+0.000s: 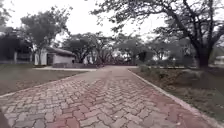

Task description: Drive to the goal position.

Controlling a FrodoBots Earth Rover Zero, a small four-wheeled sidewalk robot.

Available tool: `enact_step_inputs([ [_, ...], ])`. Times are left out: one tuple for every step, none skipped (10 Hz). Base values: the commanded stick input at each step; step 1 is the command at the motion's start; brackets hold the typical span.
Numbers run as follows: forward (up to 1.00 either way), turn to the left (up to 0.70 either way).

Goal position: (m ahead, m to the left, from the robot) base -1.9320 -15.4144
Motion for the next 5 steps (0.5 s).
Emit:
enact_step_inputs([
  [0.7,0.0],
  [0.7,0.0],
  [0.7,0.0],
  [0.7,0.0],
  [0.7,0.0],
])
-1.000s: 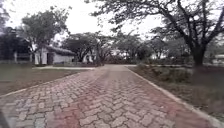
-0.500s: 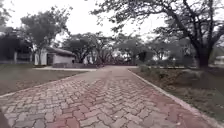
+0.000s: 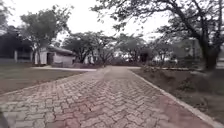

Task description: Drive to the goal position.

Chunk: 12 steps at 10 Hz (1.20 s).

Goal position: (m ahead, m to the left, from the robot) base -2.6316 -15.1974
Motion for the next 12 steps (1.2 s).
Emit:
enact_step_inputs([
  [0.7,0.0],
  [0.7,0.0],
  [0.7,0.0],
  [0.7,0.0],
  [0.7,0.0],
  [0.7,0.0],
  [0.7,0.0],
  [0.7,0.0],
  [0.7,0.0],
  [0.7,0.0],
  [0.7,0.0],
  [0.7,0.0],
])
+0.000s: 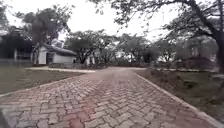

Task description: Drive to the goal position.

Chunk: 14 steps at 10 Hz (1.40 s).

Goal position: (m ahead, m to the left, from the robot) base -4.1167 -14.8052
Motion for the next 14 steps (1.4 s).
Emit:
enact_step_inputs([
  [0.7,0.0],
  [0.7,0.0],
  [0.7,0.0],
  [0.7,0.0],
  [0.7,0.0],
  [0.7,0.0],
  [0.7,0.0],
  [0.7,0.0],
  [0.7,0.0],
  [0.7,0.0],
  [0.7,0.0],
  [0.7,0.0],
  [0.7,0.0],
  [0.7,0.0],
])
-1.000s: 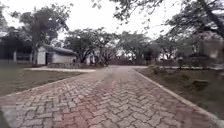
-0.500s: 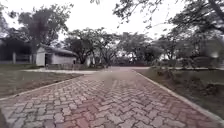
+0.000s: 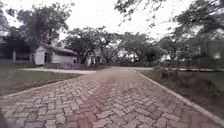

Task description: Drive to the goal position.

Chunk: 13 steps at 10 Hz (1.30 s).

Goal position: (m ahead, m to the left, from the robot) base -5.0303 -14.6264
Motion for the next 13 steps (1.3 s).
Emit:
enact_step_inputs([
  [0.7,0.0],
  [0.7,0.0],
  [0.7,0.0],
  [0.7,0.0],
  [0.7,0.0],
  [0.7,0.0],
  [0.7,0.0],
  [0.7,0.0],
  [0.7,0.02],
  [0.7,0.01],
  [0.7,0.0],
  [0.7,-0.2],
  [0.7,-0.34],
])
